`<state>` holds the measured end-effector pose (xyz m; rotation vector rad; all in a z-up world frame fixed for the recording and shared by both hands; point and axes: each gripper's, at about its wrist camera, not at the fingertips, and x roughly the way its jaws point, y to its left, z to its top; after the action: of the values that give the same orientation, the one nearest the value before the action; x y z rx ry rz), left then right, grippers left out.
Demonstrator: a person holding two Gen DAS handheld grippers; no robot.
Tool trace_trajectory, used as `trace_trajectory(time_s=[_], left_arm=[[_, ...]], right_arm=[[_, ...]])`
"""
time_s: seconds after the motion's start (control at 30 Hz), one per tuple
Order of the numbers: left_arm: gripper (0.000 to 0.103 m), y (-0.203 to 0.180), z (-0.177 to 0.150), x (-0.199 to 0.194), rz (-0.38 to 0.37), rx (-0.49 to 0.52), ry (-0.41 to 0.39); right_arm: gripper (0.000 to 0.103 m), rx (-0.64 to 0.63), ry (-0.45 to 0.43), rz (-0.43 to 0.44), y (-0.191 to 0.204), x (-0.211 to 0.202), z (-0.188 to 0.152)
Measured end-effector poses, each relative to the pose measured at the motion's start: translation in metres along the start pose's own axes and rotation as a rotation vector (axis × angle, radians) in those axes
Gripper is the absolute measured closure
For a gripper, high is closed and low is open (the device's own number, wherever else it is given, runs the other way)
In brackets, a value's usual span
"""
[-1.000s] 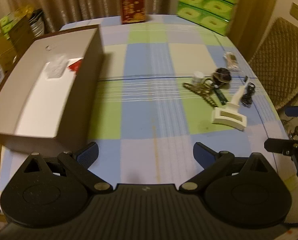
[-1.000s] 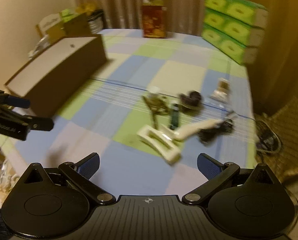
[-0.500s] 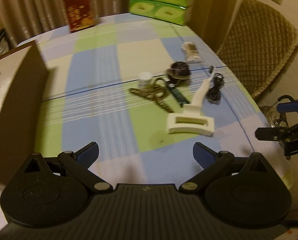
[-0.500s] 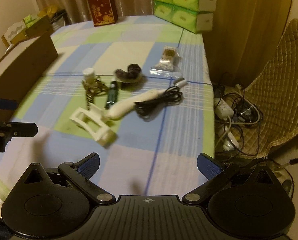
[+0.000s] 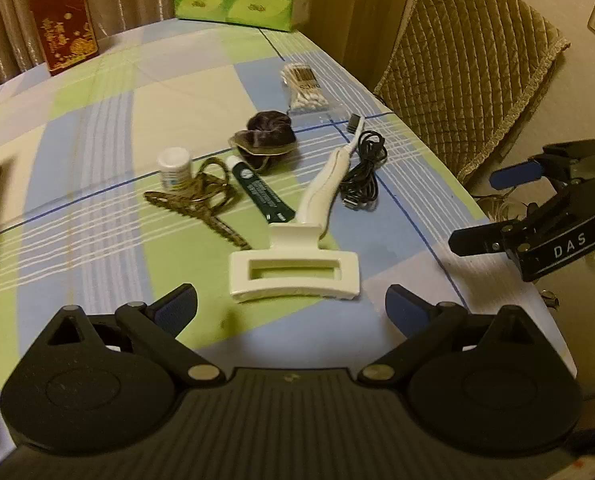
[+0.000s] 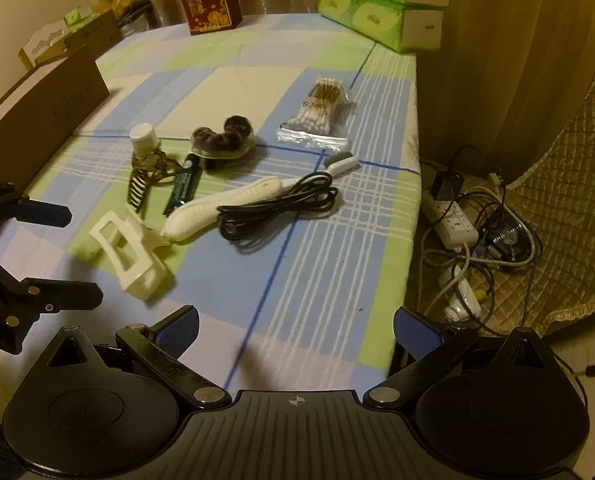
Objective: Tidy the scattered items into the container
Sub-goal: 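Grasp the white hair clip with the left gripper while the right gripper grasps the black cable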
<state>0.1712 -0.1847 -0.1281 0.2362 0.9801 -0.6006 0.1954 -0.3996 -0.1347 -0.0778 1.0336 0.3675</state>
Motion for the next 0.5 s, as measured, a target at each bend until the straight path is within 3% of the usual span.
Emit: trace_trajectory(time_s=[0.4, 0.5], left_arm=[[0.004, 0.0, 0.008, 0.037, -0.005, -0.024, 0.002], [0.012, 0.0, 0.008, 0.041, 0.0, -0.012, -0.002]], right_arm=[[0.002, -0.052, 0.02, 0.027, -0.02, 0.018, 0.011], [0.002, -0.076, 0.013, 0.046, -0.02, 0.02, 0.015]])
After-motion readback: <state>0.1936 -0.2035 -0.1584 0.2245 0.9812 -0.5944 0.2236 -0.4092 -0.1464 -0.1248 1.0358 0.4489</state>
